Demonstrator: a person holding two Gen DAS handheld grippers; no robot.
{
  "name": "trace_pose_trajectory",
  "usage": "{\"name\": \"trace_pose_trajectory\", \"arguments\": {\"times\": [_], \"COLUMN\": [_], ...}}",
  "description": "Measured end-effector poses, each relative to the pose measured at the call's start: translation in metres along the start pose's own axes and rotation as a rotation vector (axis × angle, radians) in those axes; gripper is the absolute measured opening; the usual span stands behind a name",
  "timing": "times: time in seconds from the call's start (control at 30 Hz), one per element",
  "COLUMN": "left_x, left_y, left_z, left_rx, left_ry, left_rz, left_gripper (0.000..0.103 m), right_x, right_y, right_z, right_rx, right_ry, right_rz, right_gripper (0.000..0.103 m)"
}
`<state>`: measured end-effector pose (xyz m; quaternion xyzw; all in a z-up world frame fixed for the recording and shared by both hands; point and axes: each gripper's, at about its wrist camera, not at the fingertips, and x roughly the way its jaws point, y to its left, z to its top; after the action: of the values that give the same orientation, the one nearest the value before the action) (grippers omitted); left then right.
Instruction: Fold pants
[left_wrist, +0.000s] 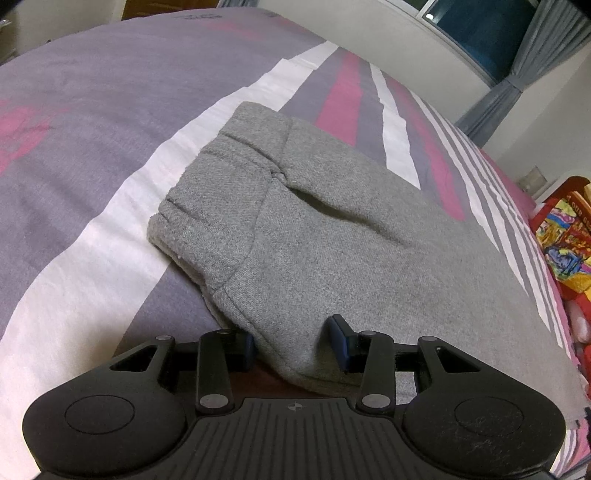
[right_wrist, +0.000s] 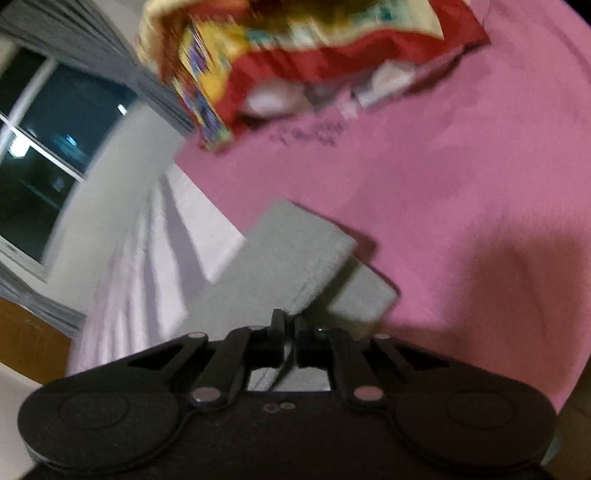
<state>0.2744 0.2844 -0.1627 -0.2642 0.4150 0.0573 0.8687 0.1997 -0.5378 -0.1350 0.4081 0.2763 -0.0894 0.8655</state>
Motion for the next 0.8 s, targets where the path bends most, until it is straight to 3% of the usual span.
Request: {"name": "trace_pose_trajectory", "arguments": {"times": [0.1,0.17,0.2,0.27,0.33,0.43,0.6,0.7,0.8], "left_x": [0.0,0.001,0.001,0.0,-0.006,-0.033,-0.053,-0.056,-0.05], "left_y": [0.002,0.003,0.002,0.002,0.002,0.004,0.042,0.046,0.045], "left_z": [-0.001,-0.001,-0.001,-0.001,0.002,-0.002,-0.013,-0.015,-0.011], "left_rx": [-0.005,-0.006,-0.007,-0.007,-0.011,-0.02,-0.188,-0.194,-0.18], "left_ry": [-0.004,-0.004,-0.003,0.0,-0.002,-0.135,-0.25,-0.286,-0.27], "left_rz": [-0.006,-0.008,-0.008,-0.006,-0.003,-0.01,-0.07,-0.11,-0.108], "left_gripper": [0.041,0.041,0.041,0.041,0.041,0.041,0.041,0.037,0.033], "right_x": [-0.015,0.0,0.009,0.007,0.0,-0.006,-0.004,0.002,0.002], "right_y": [-0.002,-0.012,-0.02,-0.023,-0.015,-0.002,0.005,0.011,0.016], "right_z": [-0.012,-0.018,-0.02,-0.018,-0.021,-0.029,-0.035,-0.034,-0.035], "right_rx": [-0.018,-0.033,0.004,0.037,0.008,-0.072,-0.121,-0.114,-0.129], "right_ry": [-0.029,0.032,0.058,0.045,0.027,0.025,0.028,0.025,0.026], "right_rz": [-0.008,-0.089,-0.086,-0.06,-0.036,-0.048,-0.083,-0.096,-0.105], "right_gripper": [0.004,0.005,0.003,0.011,0.035,0.052,0.063,0.067,0.072]}}
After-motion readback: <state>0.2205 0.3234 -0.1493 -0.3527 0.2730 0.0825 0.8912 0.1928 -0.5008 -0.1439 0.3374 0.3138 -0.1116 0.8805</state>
